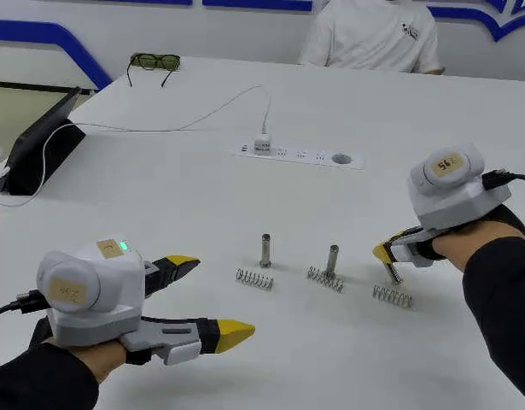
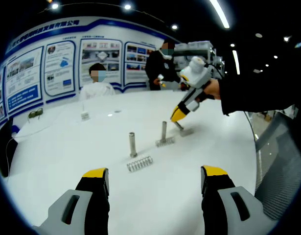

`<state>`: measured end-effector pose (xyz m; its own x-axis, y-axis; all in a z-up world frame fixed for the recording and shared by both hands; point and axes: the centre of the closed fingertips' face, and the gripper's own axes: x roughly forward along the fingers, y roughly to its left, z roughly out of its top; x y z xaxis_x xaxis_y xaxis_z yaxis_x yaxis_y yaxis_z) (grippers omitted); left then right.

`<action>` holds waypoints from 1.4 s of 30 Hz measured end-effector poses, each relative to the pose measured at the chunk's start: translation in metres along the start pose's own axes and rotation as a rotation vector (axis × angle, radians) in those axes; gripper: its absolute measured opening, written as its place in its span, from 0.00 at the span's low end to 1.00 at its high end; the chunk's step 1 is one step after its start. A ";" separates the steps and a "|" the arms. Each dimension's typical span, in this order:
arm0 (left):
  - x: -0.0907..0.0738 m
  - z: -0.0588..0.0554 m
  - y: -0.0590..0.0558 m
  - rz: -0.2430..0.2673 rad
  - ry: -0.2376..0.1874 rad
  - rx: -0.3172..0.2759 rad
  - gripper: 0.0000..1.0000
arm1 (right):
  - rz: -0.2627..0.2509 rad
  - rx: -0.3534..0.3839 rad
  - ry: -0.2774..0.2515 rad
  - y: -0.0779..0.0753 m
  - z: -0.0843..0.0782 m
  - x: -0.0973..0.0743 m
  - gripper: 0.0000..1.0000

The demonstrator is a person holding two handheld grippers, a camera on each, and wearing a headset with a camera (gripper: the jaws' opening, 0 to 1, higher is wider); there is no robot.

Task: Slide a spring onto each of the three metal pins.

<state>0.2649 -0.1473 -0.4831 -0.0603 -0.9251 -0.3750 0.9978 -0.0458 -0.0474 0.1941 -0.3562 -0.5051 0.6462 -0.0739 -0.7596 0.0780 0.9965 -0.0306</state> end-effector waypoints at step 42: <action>-0.005 0.010 -0.014 -0.008 -0.008 0.035 0.78 | -0.036 0.028 -0.065 -0.004 -0.019 -0.026 0.09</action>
<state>0.2513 -0.1454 -0.4712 -0.0686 -0.9276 -0.3672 0.9976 -0.0666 -0.0183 0.1622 -0.3574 -0.4977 0.6905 -0.1133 -0.7144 0.1233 0.9916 -0.0381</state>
